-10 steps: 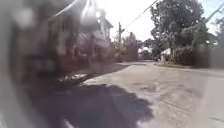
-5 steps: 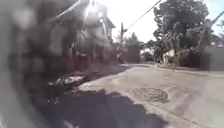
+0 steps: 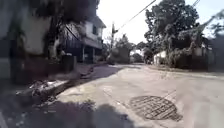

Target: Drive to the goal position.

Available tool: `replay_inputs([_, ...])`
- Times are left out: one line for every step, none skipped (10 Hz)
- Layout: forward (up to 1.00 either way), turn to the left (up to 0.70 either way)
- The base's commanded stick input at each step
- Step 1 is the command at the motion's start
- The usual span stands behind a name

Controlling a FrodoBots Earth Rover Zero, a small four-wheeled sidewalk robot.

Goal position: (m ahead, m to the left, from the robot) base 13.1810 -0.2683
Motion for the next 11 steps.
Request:
replay_inputs([1.0,0.0])
replay_inputs([1.0,0.0])
replay_inputs([1.0,0.0])
replay_inputs([1.0,0.0])
replay_inputs([1.0,0.0])
replay_inputs([1.0,0.0])
replay_inputs([1.0,0.0])
replay_inputs([1.0,0.0])
replay_inputs([1.0,0.0])
replay_inputs([1.0,0.0])
replay_inputs([1.0,0.0])
